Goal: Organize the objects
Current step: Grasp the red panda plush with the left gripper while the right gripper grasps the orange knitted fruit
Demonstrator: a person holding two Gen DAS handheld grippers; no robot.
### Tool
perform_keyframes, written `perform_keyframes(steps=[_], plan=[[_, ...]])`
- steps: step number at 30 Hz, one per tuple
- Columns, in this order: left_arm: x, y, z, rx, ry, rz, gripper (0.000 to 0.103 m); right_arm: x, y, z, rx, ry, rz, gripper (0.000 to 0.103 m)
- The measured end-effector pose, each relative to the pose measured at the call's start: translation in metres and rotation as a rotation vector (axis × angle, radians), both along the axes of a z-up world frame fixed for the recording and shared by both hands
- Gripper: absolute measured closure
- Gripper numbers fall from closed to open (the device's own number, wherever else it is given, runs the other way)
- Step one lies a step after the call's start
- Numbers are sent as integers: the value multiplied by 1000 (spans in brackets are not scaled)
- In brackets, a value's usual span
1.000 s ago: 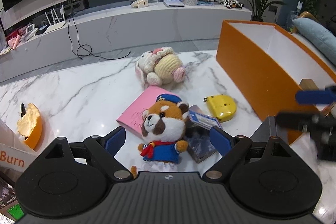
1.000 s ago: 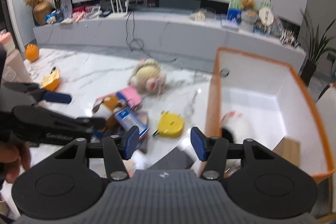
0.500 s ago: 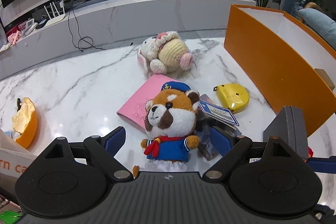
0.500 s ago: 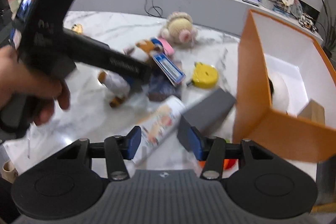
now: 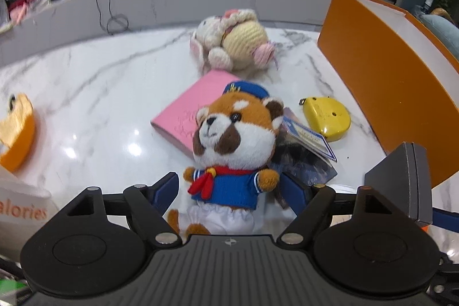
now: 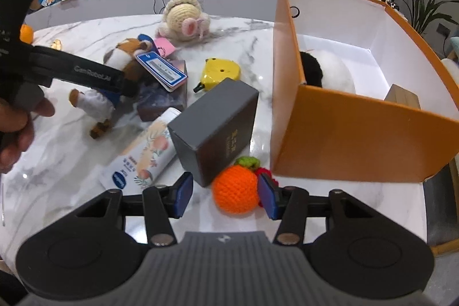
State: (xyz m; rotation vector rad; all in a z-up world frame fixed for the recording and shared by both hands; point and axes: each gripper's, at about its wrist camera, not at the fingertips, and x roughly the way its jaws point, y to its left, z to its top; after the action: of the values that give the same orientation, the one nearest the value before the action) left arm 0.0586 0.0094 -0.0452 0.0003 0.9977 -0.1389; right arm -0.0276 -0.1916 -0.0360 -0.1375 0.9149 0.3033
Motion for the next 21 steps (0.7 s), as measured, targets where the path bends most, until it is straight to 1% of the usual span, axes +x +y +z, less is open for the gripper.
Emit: perform_keyframes(steps=[3,6,9,11,12,13,14,16,18,21], plan=[[0,3,-2,-11,7,9,12,0,1,-2,-19,-14,-12,49],[0,2,-2,42,-4,11,12,0,4,-4,-39,-22,-19,49],[-1,1,-2,49,-12,8,13,-1,8,-7,-77,-40,-17,49],[-1,0,-3,43,-10,1,19,-2,12,-9,-101,-45,-13,49],[-1,0,-3,42,-8,-6,25,-2,13,-9,-108,-43,-7,49],[-1,-1,-4,45,-3,-13,32,-3,13,-8,-113,-39,-1,51],[-1,-2,-4,52,2,-17,34,-4,14,-8,-119,-37,3,55],[-2,-3,-6,62,8,-20,46,-6,14,-9,-146,-46,6,61],[-2,-3,-7,60,13,-23,51,-5,11,-8,-139,-39,8,61],[-3,-2,-6,51,10,-24,54,-2,1,-5,-79,-5,1,62]])
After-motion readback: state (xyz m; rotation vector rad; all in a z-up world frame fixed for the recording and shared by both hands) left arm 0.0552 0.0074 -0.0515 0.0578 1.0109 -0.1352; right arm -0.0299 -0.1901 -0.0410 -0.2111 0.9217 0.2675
